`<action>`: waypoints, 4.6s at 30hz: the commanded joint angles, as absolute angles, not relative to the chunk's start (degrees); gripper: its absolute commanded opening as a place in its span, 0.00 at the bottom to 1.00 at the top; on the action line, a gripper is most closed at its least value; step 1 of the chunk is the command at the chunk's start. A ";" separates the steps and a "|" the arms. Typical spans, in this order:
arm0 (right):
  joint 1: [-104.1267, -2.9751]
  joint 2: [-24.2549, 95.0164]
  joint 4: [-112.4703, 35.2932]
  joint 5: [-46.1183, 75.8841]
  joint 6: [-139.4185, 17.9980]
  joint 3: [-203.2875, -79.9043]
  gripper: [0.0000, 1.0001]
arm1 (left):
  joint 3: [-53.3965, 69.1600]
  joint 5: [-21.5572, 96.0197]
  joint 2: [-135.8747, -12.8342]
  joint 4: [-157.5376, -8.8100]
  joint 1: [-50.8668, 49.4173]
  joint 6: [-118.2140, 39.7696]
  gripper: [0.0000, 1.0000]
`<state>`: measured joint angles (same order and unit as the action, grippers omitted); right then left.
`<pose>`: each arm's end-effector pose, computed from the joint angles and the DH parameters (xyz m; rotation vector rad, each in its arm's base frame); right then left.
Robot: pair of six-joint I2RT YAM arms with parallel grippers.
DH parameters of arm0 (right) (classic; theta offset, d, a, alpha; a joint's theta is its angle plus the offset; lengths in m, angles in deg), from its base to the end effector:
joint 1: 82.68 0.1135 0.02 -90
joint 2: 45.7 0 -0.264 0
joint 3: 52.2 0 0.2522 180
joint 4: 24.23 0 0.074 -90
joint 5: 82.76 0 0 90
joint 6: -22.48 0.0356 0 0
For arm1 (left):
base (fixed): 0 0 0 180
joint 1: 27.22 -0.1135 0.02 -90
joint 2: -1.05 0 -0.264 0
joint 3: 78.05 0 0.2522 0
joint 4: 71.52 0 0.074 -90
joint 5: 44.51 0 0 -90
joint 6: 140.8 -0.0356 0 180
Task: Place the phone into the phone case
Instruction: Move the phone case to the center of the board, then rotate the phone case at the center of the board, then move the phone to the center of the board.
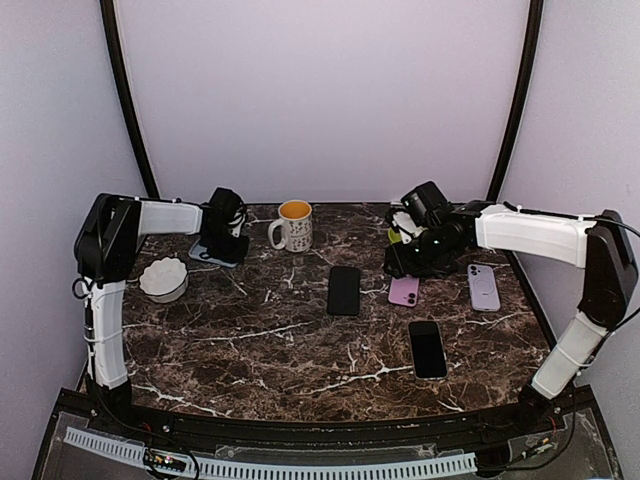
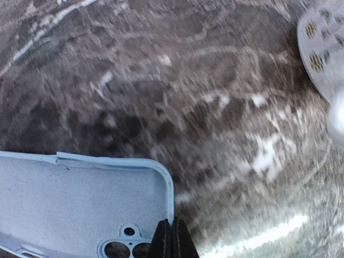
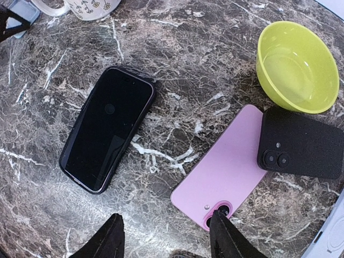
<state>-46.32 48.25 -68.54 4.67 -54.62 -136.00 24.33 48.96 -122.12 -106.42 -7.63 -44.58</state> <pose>0.2829 0.2063 0.2433 -0.4994 2.4952 0.2880 0.4359 -0.1529 0.1545 0.2724 2.5285 -0.1002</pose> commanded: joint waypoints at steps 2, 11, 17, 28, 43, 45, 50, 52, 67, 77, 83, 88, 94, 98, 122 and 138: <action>-46.22 44.65 -68.59 4.35 -54.38 -135.31 0.54 | 13.53 47.02 -111.32 -106.44 -1.78 -43.07 0.00; -46.24 43.39 -68.80 4.82 -54.17 -135.44 0.54 | -1.85 46.49 -96.59 -105.20 8.69 -34.09 0.00; -46.20 42.65 -68.75 4.91 -53.39 -135.00 0.55 | -3.80 44.80 -94.90 -106.91 22.30 -29.91 0.00; -46.04 41.69 -69.32 5.08 -52.67 -134.53 0.55 | 8.09 41.49 -107.75 -113.91 35.29 -31.34 0.00; -41.53 42.77 -66.09 8.76 -49.88 -132.37 0.53 | 17.67 40.28 -103.25 -122.45 27.07 -38.29 0.49; -38.85 43.02 -64.07 9.79 -49.51 -131.16 0.51 | 15.90 39.86 -102.38 -120.91 22.42 -37.23 0.44; -31.33 43.81 -56.97 15.17 -49.46 -127.69 0.36 | 14.49 41.12 -102.74 -115.44 15.84 -38.59 0.33; -27.31 44.50 -52.72 17.69 -49.98 -126.31 0.29 | 15.28 40.63 -104.57 -113.99 14.81 -39.78 0.27; -13.97 63.84 -50.59 20.33 -60.33 -136.71 0.08 | 19.94 37.56 -116.72 -115.19 14.20 -46.86 0.09; -14.87 68.40 -56.66 8.69 -57.16 -137.54 0.06 | 14.50 37.63 -116.81 -117.48 14.21 -44.32 0.07; -17.51 63.88 -55.98 4.19 -54.54 -133.59 0.06 | 6.71 33.97 -112.71 -115.90 14.32 -41.55 0.06; -19.48 61.96 -53.68 5.64 -53.87 -132.04 0.08 | 0.98 29.37 -109.05 -113.41 15.64 -39.29 0.04; -20.80 63.10 -54.89 3.98 -51.88 -133.39 0.09 | -2.56 27.25 -106.31 -112.91 19.06 -36.53 0.03; -22.09 62.66 -55.15 4.00 -50.83 -132.94 0.09 | -2.77 25.87 -105.44 -112.26 23.74 -36.43 0.03; -35.83 47.58 -69.83 -9.34 -44.82 -132.15 0.25 | 1.47 35.22 -96.71 -116.16 25.90 -36.85 0.09; -76.54 47.63 -70.42 -2.21 -47.86 -127.42 0.99 | 12.20 46.37 -89.46 -116.84 18.28 -43.55 0.93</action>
